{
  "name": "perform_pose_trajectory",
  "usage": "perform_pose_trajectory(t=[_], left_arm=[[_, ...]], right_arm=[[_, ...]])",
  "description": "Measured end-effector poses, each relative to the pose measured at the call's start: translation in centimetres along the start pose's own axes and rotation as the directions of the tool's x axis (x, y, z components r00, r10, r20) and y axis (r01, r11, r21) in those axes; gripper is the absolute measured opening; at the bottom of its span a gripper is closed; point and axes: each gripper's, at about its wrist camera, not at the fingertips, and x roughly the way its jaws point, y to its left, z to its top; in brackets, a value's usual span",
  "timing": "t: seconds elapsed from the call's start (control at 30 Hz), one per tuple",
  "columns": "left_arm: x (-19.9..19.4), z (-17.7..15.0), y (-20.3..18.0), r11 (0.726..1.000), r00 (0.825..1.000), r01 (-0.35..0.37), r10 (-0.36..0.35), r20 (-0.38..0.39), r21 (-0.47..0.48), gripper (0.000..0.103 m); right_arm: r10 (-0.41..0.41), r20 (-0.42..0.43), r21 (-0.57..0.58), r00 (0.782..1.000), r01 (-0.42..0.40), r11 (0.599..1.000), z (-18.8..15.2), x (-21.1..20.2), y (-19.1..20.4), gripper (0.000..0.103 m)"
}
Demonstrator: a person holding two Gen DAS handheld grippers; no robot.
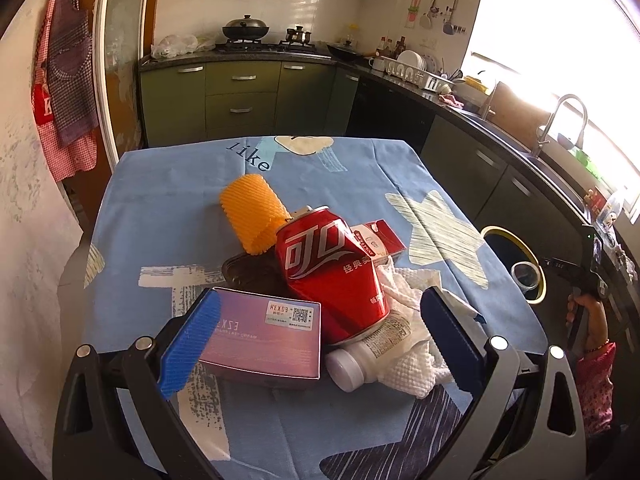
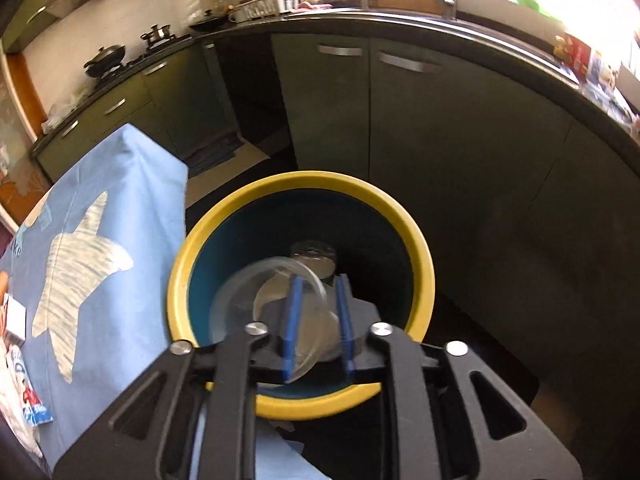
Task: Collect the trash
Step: 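Carry the plastic cup to the bin and release it with the right gripper, then grasp the pink HEXZE box with the left gripper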
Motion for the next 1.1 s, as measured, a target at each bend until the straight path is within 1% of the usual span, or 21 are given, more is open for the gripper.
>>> perform_pose_trajectory(t=[0.03, 0.17, 0.23, 0.3, 0.57, 0.73, 0.87, 1.1], left_arm=[[0.1, 0.0, -0.2, 1.0, 1.0, -0.002, 0.002, -0.003, 0.004, 0.098], [0.5, 0.1, -0.3, 1.0, 1.0, -0.007, 0.007, -0.009, 0.008, 0.098], [0.8, 0.1, -0.3, 1.0, 1.0, -0.007, 0.007, -0.013, 0.009, 0.098], [1.1, 0.0, 0.0, 1.0, 1.0, -0.014, 0.014, -0.023, 0.01, 0.098], [2.2, -1.4, 2.5, 0.999, 0.998, -0.026, 0.024, -0.06, -0.028, 0.098], [3.3, -2.0, 3.6, 0.999, 0.997, -0.028, 0.024, -0.076, -0.044, 0.098], [4.6, -2.6, 4.4, 0.998, 0.995, -0.045, 0.041, -0.096, -0.042, 0.098], [6.8, -3.5, 5.7, 0.998, 0.992, -0.048, 0.042, -0.117, -0.05, 0.098]], right_arm=[[0.003, 0.006, 0.011, 1.0, -0.003, 1.0, 0.0, 0.0, -0.2, 0.028], [0.044, 0.025, 0.038, 0.999, -0.045, 0.998, -0.4, -0.4, -0.7, 0.033], [0.07, 0.029, 0.04, 0.997, -0.071, 0.997, -0.9, -0.7, -0.6, 0.039], [0.096, 0.032, 0.042, 0.995, -0.097, 0.994, -1.3, -1.2, -0.5, 0.04], [0.179, 0.02, 0.037, 0.984, -0.179, 0.983, -2.6, -2.8, 1.4, 0.042], [0.21, 0.036, 0.011, 0.977, -0.211, 0.977, -2.7, -4.2, 3.0, 0.043], [0.223, 0.037, -0.013, 0.974, -0.222, 0.975, -2.8, -4.8, 3.9, 0.044], [0.235, 0.016, -0.028, 0.972, -0.235, 0.972, -3.1, -4.5, 4.8, 0.045]])
